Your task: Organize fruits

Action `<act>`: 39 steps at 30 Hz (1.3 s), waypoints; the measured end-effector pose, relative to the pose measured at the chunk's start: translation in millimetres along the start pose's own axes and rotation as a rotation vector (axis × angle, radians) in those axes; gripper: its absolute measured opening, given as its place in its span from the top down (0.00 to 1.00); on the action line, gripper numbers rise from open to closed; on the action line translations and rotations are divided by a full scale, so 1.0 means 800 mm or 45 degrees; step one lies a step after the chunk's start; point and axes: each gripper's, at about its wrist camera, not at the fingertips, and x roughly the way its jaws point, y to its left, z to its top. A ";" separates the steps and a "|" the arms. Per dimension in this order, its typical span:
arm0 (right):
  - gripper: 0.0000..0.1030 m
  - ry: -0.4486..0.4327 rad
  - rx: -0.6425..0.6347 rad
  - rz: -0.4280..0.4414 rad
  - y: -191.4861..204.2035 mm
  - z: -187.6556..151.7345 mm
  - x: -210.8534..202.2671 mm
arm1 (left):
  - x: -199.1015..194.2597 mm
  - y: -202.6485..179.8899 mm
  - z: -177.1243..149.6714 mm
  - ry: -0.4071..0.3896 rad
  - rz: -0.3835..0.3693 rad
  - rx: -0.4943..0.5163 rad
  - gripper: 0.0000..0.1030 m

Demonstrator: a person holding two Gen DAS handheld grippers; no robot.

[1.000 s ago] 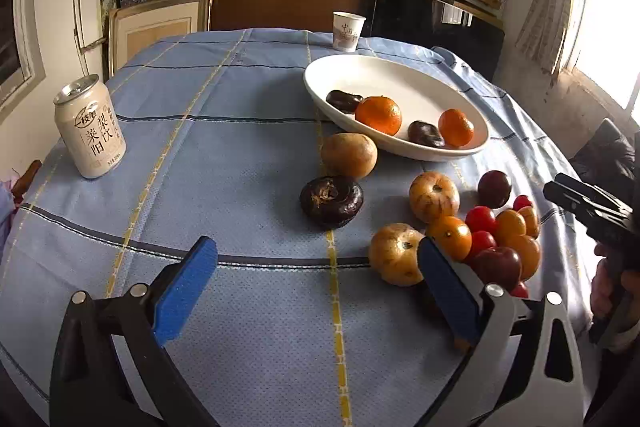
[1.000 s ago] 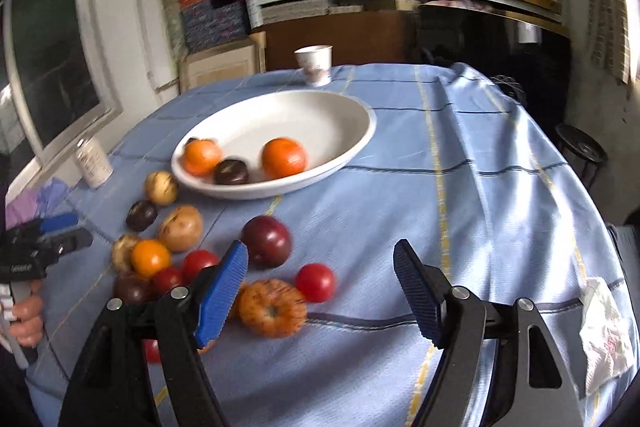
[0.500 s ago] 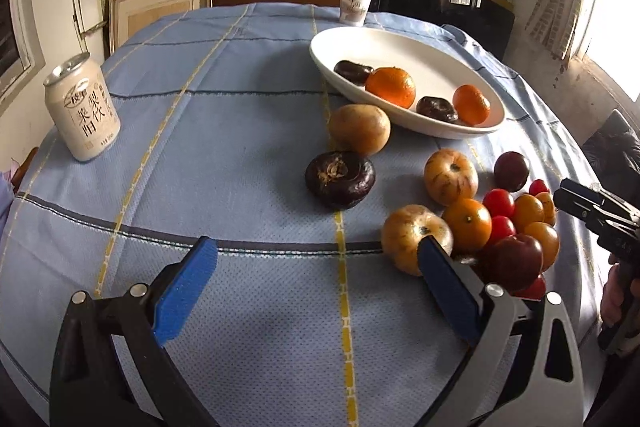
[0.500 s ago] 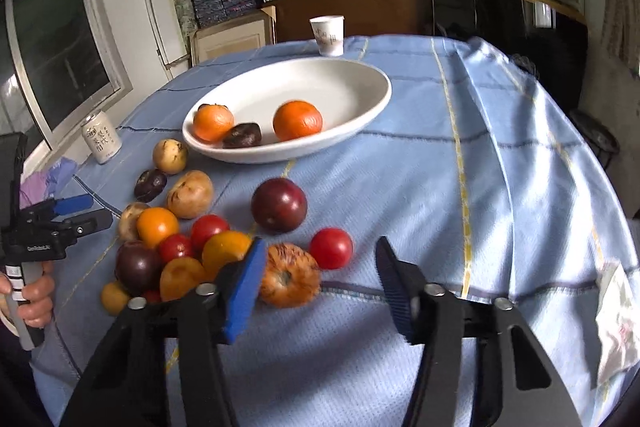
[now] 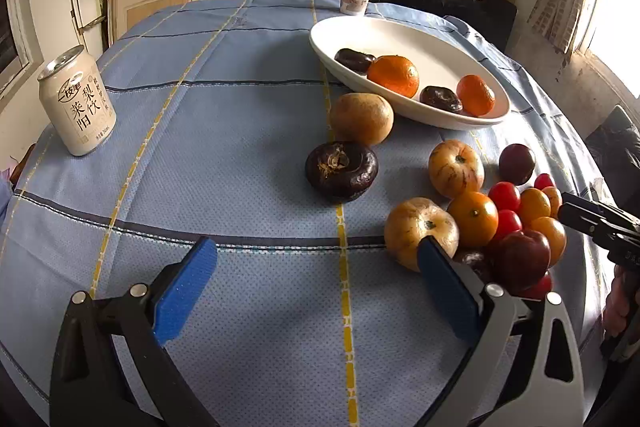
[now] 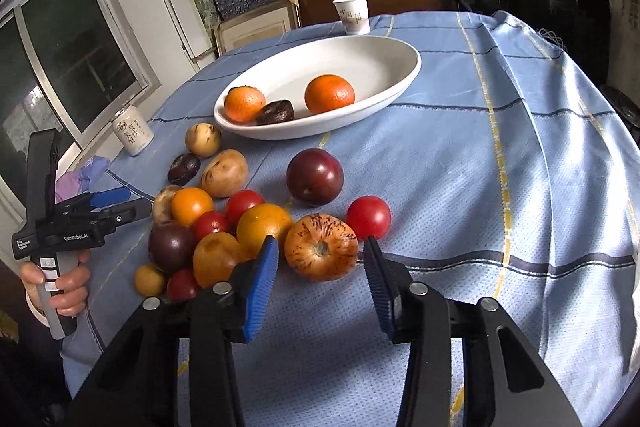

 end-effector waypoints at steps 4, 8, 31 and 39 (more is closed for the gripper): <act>0.59 0.031 0.013 0.004 -0.002 0.000 0.007 | 0.000 0.000 0.000 -0.001 0.005 0.002 0.04; 0.59 0.046 0.023 0.011 -0.001 0.000 0.011 | 0.001 0.000 0.000 -0.001 0.006 0.003 0.04; 0.60 0.032 0.107 0.062 -0.013 0.002 0.012 | -0.043 -0.073 -0.037 -0.043 -0.427 0.467 0.04; 0.60 0.035 0.111 0.062 -0.015 0.001 0.012 | -0.032 -0.081 -0.047 0.044 -0.456 0.524 0.50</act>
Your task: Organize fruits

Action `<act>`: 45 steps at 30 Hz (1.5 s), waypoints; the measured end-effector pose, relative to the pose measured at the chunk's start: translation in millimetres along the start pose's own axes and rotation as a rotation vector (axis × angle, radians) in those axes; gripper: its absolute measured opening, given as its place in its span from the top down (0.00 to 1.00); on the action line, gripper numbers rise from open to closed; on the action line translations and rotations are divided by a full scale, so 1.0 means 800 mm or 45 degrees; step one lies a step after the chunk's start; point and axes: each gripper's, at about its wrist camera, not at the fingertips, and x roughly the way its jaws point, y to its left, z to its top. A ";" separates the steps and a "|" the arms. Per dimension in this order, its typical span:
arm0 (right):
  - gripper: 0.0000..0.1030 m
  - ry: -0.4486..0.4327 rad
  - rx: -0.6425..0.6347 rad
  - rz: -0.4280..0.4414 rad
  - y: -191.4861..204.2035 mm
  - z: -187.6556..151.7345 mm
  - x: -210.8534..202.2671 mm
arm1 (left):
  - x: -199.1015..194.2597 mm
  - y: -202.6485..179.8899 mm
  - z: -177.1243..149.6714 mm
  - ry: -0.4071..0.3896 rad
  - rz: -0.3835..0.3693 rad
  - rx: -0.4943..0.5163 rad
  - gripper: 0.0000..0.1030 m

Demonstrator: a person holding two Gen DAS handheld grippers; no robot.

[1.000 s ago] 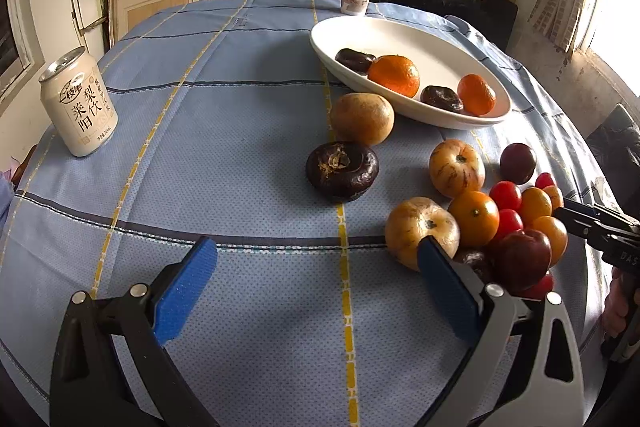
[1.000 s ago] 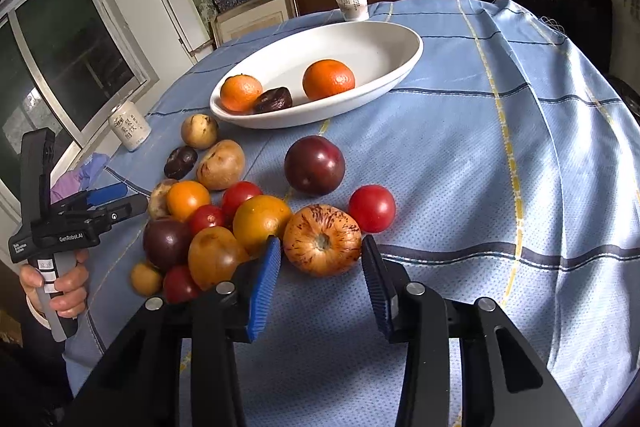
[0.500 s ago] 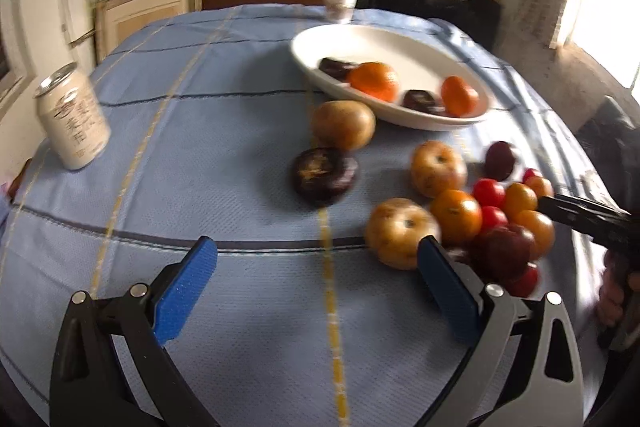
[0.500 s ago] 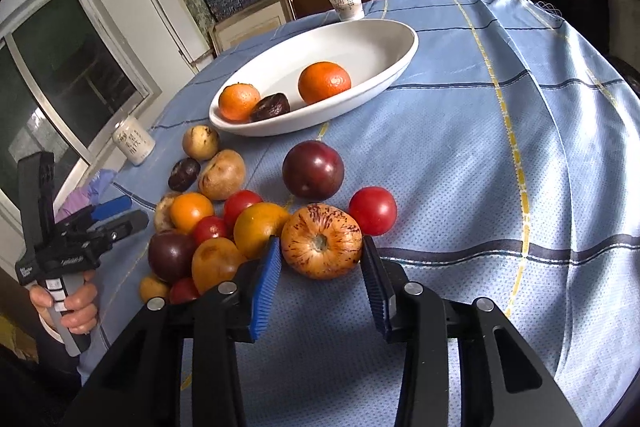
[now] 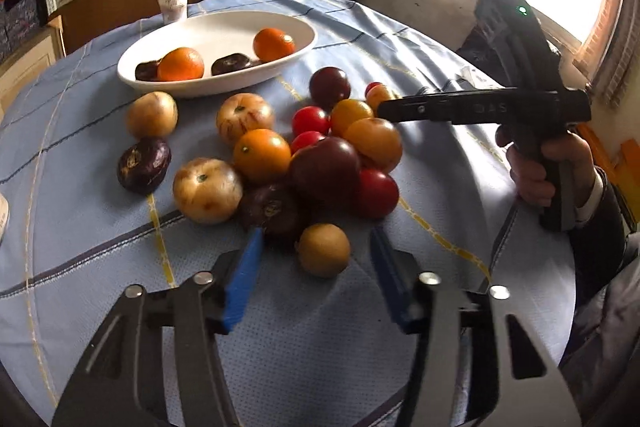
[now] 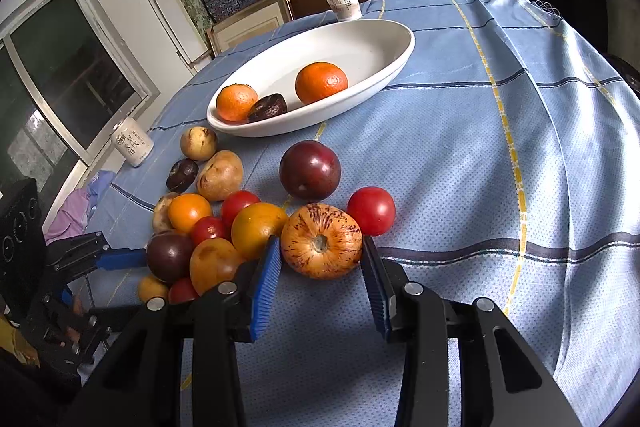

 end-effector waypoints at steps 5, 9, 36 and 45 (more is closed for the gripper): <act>0.60 0.006 0.000 -0.003 0.000 -0.001 0.001 | 0.002 -0.004 0.003 -0.002 0.004 0.016 0.52; 0.60 0.009 0.002 -0.002 -0.001 -0.001 0.001 | 0.000 -0.003 0.000 0.011 -0.016 0.019 0.61; 0.60 0.013 -0.008 -0.014 0.002 -0.001 0.003 | 0.014 0.000 -0.002 0.061 -0.064 -0.047 0.72; 0.60 -0.041 0.000 0.035 0.001 -0.002 -0.010 | 0.008 0.001 -0.002 0.029 -0.057 -0.059 0.74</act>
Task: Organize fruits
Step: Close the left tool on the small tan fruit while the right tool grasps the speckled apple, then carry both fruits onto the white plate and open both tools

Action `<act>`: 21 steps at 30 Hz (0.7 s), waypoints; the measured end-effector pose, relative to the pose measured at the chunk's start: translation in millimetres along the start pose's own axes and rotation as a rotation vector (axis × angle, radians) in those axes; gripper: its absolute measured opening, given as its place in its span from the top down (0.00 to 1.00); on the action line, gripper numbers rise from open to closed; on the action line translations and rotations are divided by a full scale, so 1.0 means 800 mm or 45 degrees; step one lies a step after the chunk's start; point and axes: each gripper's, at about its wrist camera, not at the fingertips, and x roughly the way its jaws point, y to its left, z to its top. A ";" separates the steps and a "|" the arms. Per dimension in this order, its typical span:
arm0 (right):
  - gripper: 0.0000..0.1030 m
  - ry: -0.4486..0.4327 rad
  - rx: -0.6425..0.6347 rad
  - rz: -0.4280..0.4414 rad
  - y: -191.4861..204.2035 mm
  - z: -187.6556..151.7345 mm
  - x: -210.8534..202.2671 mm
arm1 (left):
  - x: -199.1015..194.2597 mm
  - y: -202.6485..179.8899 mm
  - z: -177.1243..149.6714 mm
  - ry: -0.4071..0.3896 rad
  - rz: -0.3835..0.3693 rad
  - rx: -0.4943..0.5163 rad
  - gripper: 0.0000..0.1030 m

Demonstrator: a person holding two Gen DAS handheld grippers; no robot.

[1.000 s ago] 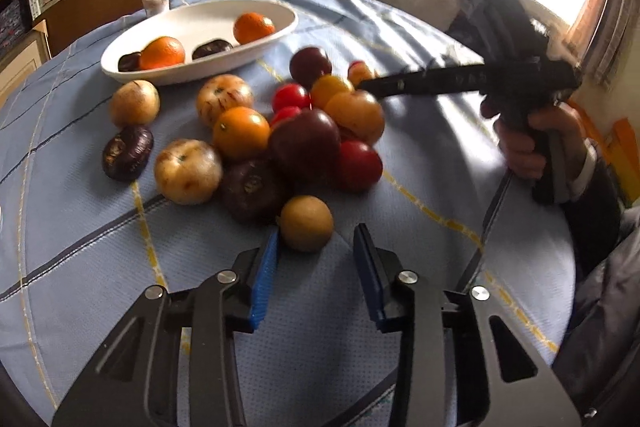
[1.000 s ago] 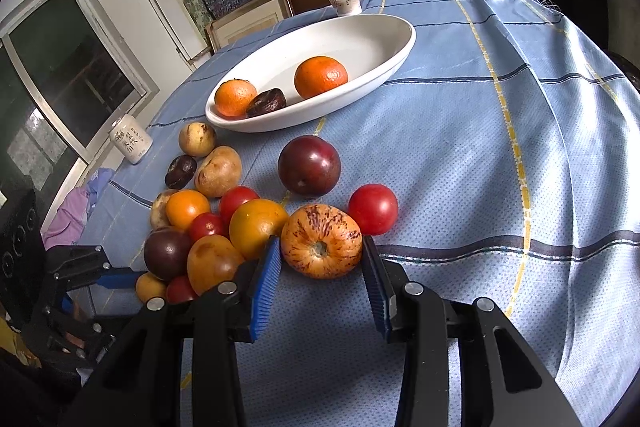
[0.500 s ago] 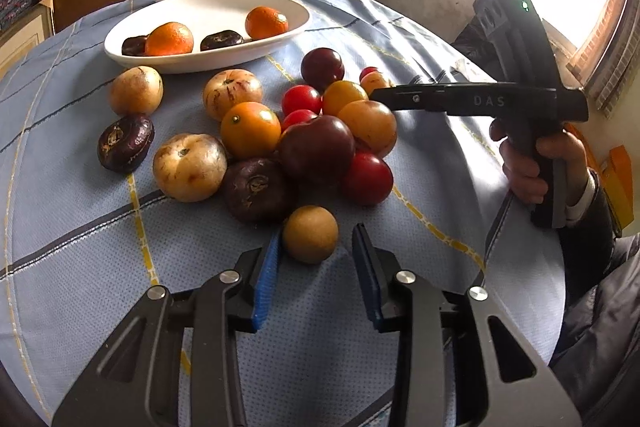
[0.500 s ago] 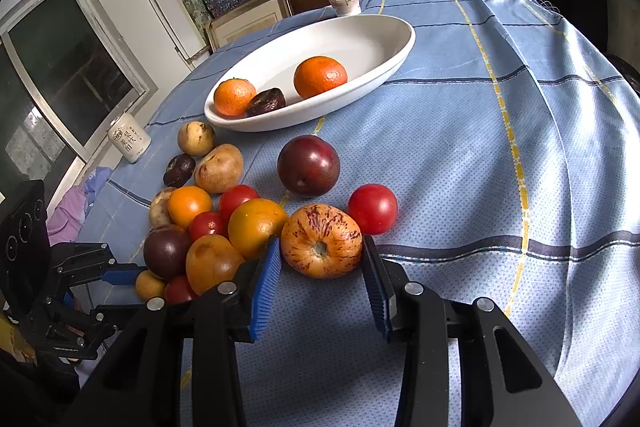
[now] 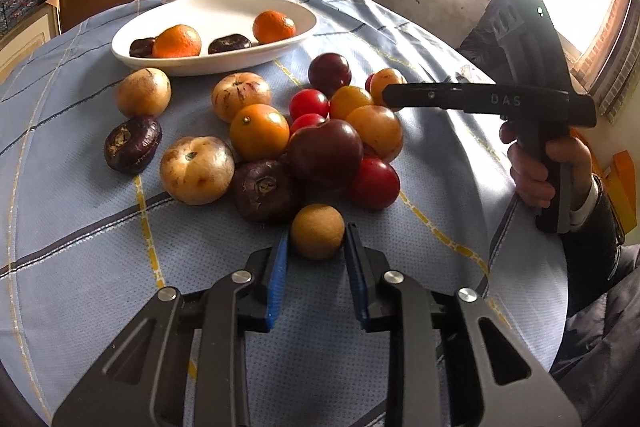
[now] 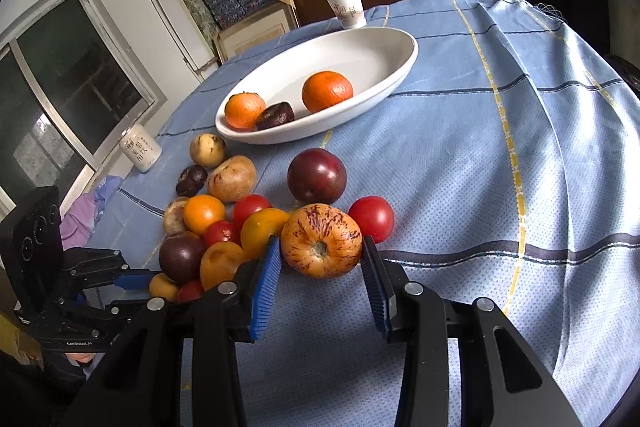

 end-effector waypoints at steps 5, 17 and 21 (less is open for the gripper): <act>0.60 -0.032 0.009 0.029 -0.001 0.001 -0.008 | -0.021 0.004 -0.002 -0.086 -0.028 -0.038 0.74; 0.60 -0.132 -0.059 0.078 0.041 0.085 -0.031 | -0.081 0.049 0.107 -0.267 -0.016 -0.172 0.74; 0.60 -0.150 0.016 0.060 0.030 0.132 0.001 | -0.045 0.082 0.178 -0.220 0.064 -0.246 0.74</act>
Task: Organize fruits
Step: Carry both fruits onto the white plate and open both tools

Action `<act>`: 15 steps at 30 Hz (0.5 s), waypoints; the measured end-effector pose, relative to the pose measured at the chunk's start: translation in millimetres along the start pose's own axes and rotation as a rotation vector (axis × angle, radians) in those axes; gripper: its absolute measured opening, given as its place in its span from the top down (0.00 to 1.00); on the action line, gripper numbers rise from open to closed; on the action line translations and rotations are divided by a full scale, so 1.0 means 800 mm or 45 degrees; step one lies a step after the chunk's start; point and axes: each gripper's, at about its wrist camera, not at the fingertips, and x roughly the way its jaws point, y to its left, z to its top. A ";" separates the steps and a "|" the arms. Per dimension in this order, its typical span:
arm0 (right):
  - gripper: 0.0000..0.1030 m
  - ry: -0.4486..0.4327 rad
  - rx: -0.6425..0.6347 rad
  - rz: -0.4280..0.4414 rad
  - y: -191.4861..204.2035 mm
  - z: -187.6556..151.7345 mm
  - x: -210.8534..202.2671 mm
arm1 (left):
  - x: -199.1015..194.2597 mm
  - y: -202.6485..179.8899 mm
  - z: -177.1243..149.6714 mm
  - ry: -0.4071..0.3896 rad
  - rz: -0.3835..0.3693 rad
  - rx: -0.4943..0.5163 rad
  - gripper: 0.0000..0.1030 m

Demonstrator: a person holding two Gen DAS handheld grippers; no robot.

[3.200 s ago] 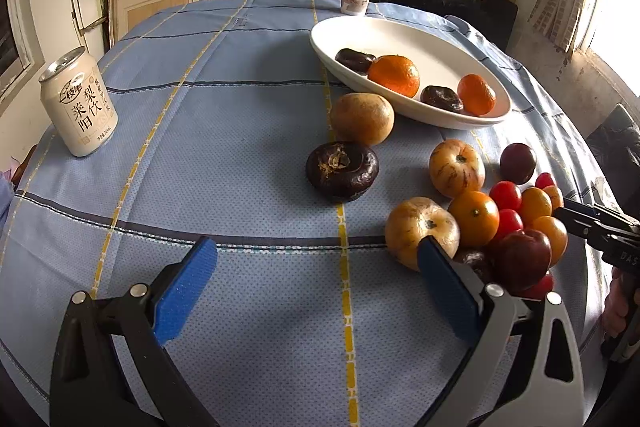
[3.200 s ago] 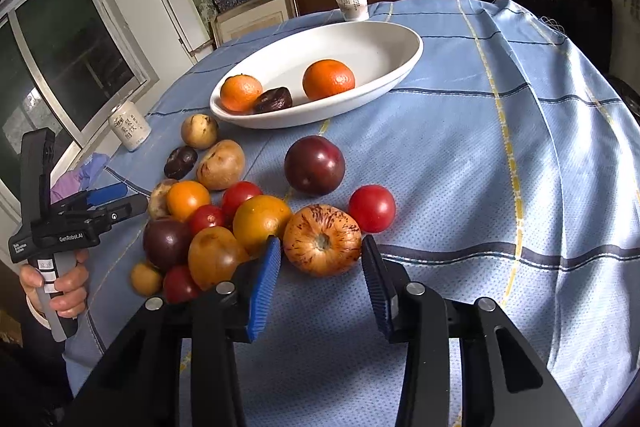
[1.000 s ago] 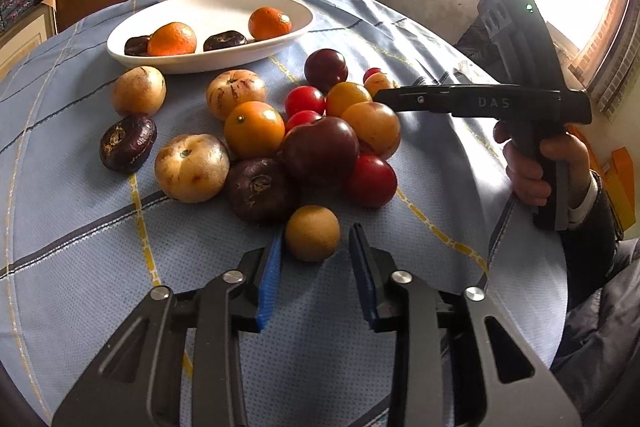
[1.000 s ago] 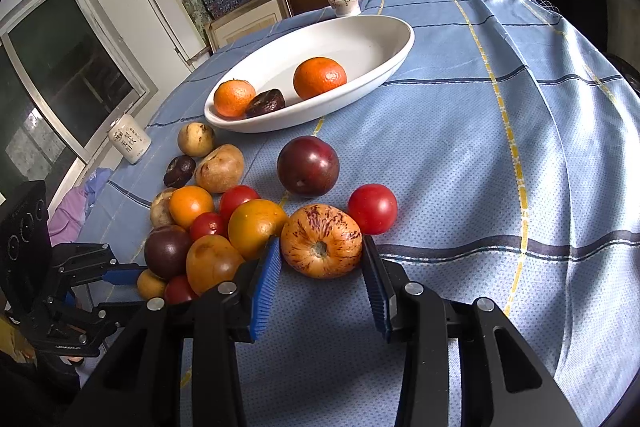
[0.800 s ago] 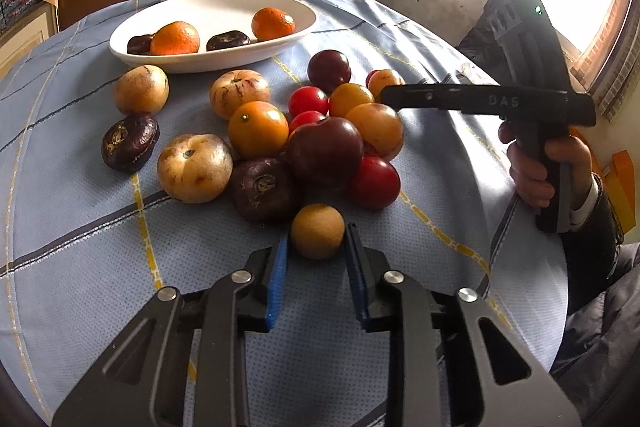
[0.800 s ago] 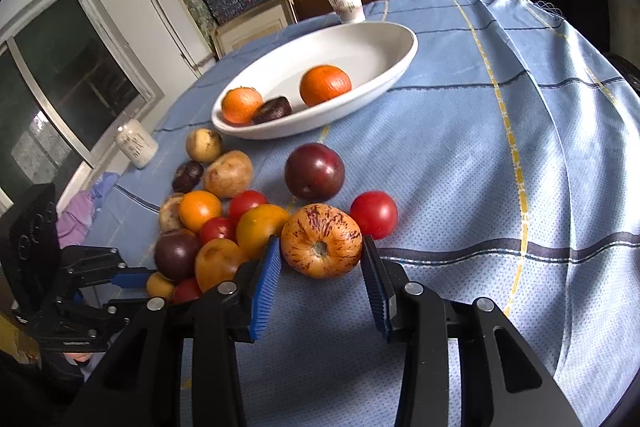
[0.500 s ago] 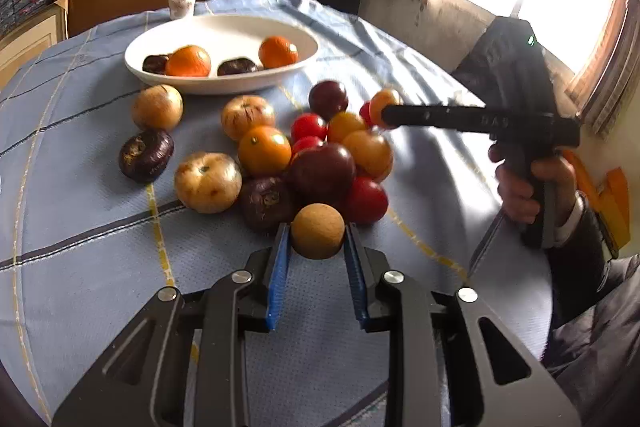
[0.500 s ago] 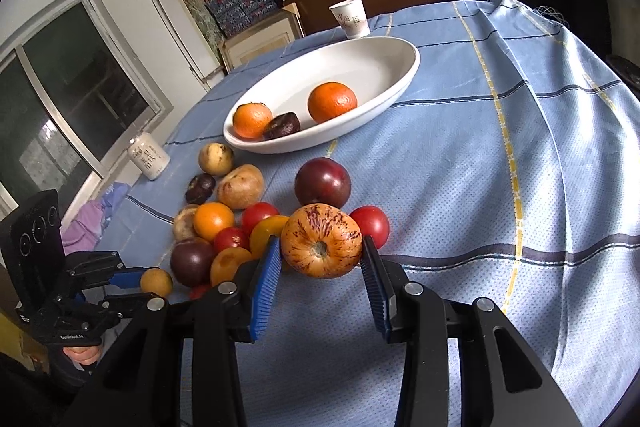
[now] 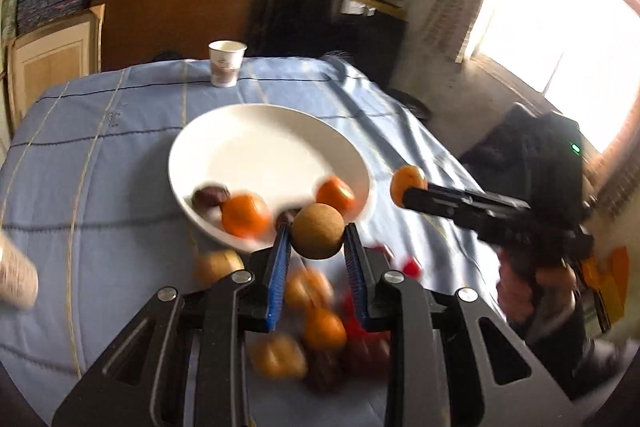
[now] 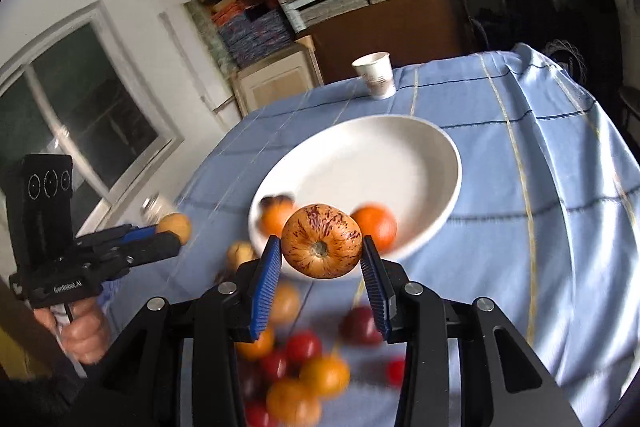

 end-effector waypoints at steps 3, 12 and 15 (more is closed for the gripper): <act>0.60 0.015 0.088 -0.076 -0.026 0.024 0.045 | 0.046 0.009 0.035 0.054 0.071 -0.018 0.74; 0.59 0.091 0.143 -0.131 -0.060 0.032 0.101 | 0.155 0.021 0.073 0.211 0.201 -0.027 0.74; 0.52 0.078 0.143 -0.111 -0.060 0.035 0.096 | 0.164 0.026 0.071 0.219 0.232 -0.057 0.46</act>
